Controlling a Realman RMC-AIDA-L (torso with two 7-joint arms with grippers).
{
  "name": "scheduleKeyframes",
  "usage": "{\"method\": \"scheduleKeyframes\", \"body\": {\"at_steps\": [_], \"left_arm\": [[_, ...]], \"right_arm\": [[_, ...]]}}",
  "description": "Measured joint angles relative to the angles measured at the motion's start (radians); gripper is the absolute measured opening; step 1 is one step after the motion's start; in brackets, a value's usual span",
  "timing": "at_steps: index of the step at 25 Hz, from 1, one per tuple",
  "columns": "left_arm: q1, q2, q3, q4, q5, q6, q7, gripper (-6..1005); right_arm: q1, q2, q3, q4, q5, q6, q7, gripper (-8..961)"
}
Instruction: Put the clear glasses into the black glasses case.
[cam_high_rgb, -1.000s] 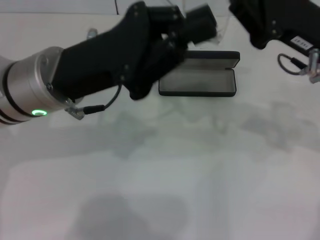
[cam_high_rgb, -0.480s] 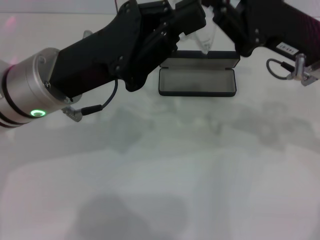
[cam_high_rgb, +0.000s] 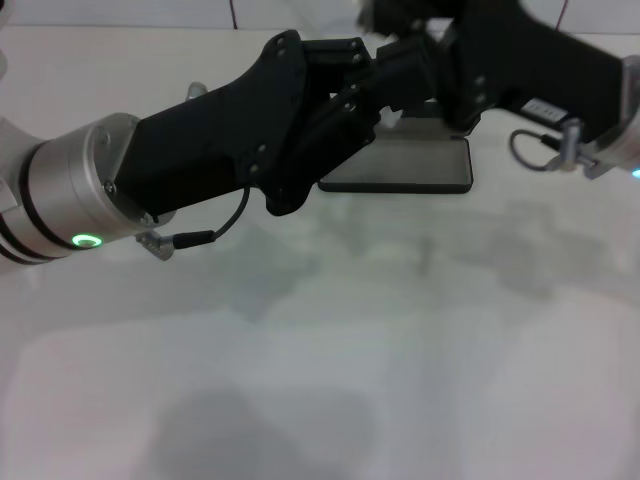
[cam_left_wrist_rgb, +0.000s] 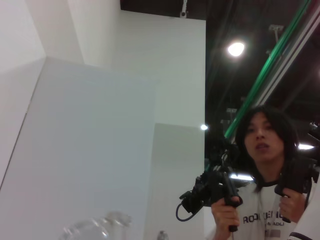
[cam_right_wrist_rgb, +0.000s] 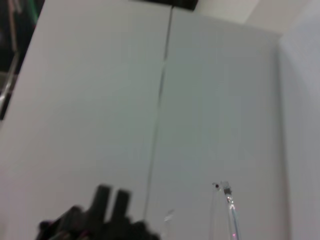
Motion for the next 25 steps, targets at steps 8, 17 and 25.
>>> {"method": "scheduleKeyframes", "body": {"at_steps": [8, 17, 25], "left_arm": [[0.015, 0.000, -0.009, -0.016, -0.038, -0.017, 0.004, 61], [0.023, 0.006, -0.022, -0.040, -0.060, -0.029, 0.005, 61], [0.052, 0.041, -0.021, -0.031, -0.052, -0.001, -0.001, 62]], "right_arm": [[-0.018, 0.000, -0.121, -0.097, 0.001, 0.087, 0.000, 64], [-0.043, 0.000, -0.115, -0.109, 0.010, 0.099, -0.002, 64], [-0.108, -0.008, -0.073, -0.149, 0.032, 0.113, -0.011, 64]]}}
